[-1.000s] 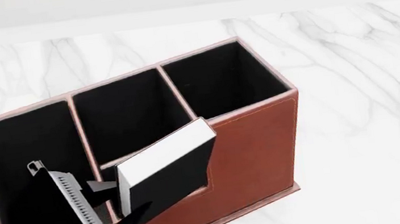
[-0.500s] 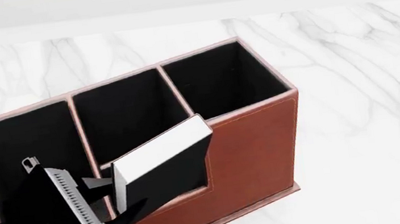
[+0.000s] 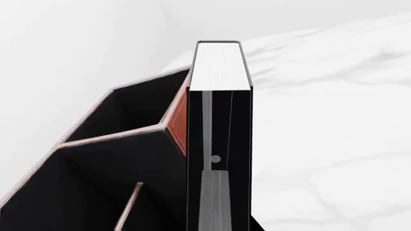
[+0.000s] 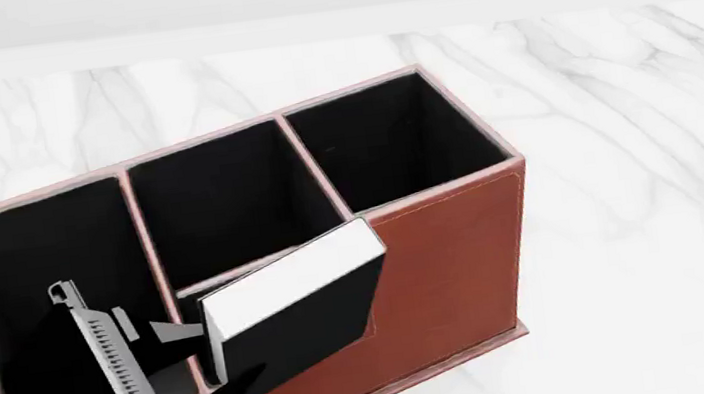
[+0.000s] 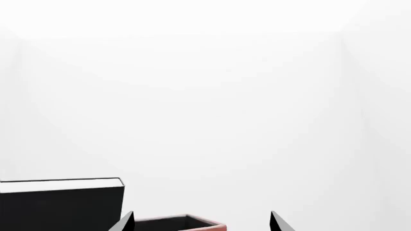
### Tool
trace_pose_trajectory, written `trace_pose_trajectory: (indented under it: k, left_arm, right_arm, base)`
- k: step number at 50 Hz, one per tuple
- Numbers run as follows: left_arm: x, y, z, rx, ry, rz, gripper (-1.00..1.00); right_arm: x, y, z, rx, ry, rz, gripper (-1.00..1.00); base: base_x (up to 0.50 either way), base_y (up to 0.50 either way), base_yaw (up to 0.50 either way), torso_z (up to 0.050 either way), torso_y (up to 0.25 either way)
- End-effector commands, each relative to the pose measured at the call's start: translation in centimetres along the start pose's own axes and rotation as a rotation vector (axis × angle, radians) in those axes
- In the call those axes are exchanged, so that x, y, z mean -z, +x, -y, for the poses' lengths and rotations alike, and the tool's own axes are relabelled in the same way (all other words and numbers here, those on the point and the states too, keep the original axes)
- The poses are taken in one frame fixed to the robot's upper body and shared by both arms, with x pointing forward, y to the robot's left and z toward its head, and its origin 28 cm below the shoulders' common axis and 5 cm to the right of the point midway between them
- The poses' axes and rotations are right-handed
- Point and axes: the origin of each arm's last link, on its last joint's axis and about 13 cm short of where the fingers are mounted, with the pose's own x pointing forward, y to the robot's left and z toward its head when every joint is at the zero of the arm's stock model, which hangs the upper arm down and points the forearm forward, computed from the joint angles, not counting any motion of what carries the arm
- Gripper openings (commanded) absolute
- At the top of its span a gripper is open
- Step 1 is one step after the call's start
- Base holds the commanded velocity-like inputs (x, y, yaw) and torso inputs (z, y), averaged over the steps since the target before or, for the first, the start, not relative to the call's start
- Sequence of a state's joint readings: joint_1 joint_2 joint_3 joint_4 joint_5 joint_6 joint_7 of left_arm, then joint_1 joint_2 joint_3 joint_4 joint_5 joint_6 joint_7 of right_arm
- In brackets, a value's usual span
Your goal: Pick up the book and place it in the back compartment of the caddy.
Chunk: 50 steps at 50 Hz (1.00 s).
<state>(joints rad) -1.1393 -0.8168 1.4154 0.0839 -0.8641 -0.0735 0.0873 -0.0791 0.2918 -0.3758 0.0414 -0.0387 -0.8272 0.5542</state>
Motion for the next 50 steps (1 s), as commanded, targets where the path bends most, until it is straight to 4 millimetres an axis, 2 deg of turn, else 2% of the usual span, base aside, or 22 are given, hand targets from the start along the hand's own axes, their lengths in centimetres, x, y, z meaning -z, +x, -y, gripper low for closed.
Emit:
trace_pose_trajectory:
  k: [1,32,50]
  left_arm:
    - [-1.2,-0.2,-1.0,0.031,0.029,0.067,-1.0]
    - [-0.4,0.9,-4.6,0.022,0.117,-0.017,-1.0]
    - [1.3,2.3,-5.9,0.023,0.098,0.011,-1.0]
  right_arm:
    - [0.2,0.0,0.0,-0.003,0.003,0.002,1.0]
    - [0.6,-0.1,-0.2,-0.013,0.001,-0.007,1.0]
    - [0.7,-0.1,-0.2,-0.014,0.003,-0.009,1.0]
  base:
    - [0.0,0.0,0.0,0.0,0.0]
    - [0.0,0.0,0.0,0.0,0.001]
    - [0.0,0.0,0.0,0.0,0.001]
